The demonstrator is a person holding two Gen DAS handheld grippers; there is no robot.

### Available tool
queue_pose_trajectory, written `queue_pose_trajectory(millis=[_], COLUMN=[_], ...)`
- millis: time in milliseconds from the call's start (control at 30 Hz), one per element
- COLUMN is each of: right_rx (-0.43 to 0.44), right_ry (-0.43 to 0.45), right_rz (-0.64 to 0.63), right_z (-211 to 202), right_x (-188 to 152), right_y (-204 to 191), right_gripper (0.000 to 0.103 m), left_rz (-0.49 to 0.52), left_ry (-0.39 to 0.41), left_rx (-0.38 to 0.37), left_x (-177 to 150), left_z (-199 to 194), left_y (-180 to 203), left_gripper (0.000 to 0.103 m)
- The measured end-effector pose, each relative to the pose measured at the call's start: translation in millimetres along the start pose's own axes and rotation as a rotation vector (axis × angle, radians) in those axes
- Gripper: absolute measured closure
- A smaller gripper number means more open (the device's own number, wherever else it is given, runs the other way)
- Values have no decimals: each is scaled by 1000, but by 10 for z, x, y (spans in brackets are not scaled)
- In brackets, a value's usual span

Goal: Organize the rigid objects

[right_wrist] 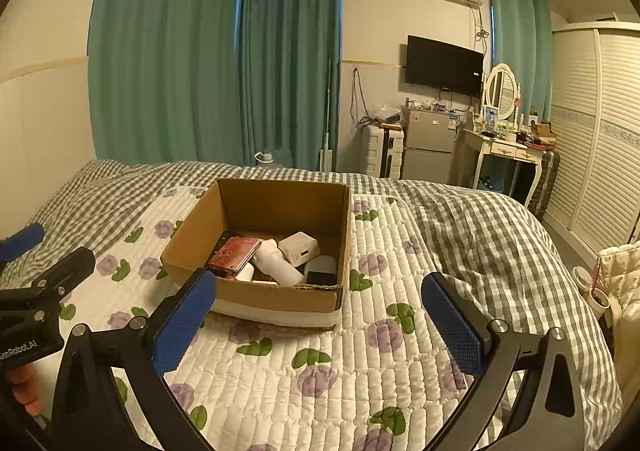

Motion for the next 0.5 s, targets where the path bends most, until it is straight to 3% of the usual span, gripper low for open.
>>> queue_pose_trajectory(millis=[500], right_rx=[2], right_ry=[-10], right_rz=[0], right_z=[25], right_x=[-24], right_y=[-12], right_gripper=[0], left_rz=[-5], left_ry=[-30], left_rx=[-16], left_x=[-56], left_z=[43], left_y=[21], left_gripper=[0])
Point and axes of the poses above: each gripper's, at about its wrist camera, not at the fingertips, and z roughly the way its jaws point, y to its right, x to its top, the point moved 8 cm from there along z, roughly the way its jaws point, and after that the axes turned 2 degrees about -z, right-handed, at the moved point
